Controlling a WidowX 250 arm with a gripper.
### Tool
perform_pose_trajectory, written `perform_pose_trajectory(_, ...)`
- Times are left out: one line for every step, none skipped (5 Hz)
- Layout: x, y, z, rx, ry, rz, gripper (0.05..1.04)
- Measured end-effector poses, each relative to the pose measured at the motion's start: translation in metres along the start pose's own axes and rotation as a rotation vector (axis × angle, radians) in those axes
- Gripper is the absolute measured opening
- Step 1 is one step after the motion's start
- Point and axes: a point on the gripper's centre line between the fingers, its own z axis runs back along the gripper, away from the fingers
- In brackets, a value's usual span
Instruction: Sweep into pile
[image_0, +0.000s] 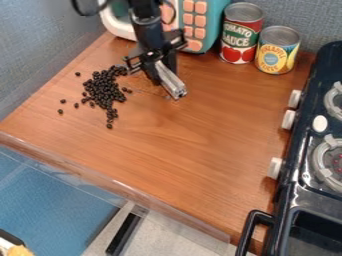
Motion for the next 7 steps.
perform_pose_trajectory(0.007,-0.010,-0.009,0.016,-0.013,0.011,0.385)
perform_pose_trajectory(0.015,-0.017,-0.018,0.038,-0.022,0.038,0.385)
perform_pose_trajectory(0.023,-0.022,-0.019,0.038,-0.035,0.065,0.385)
perform_pose_trajectory(0.030,-0.022,-0.025,0.052,-0.037,0.093,0.385)
perform_pose_trajectory(0.039,-0.012,-0.025,0.055,-0.047,0.132,0.385)
perform_pose_trajectory(0.040,-0.005,-0.024,0.052,-0.061,0.151,0.385)
perform_pose_trajectory(0.038,0.007,-0.023,0.056,-0.064,0.160,0.385)
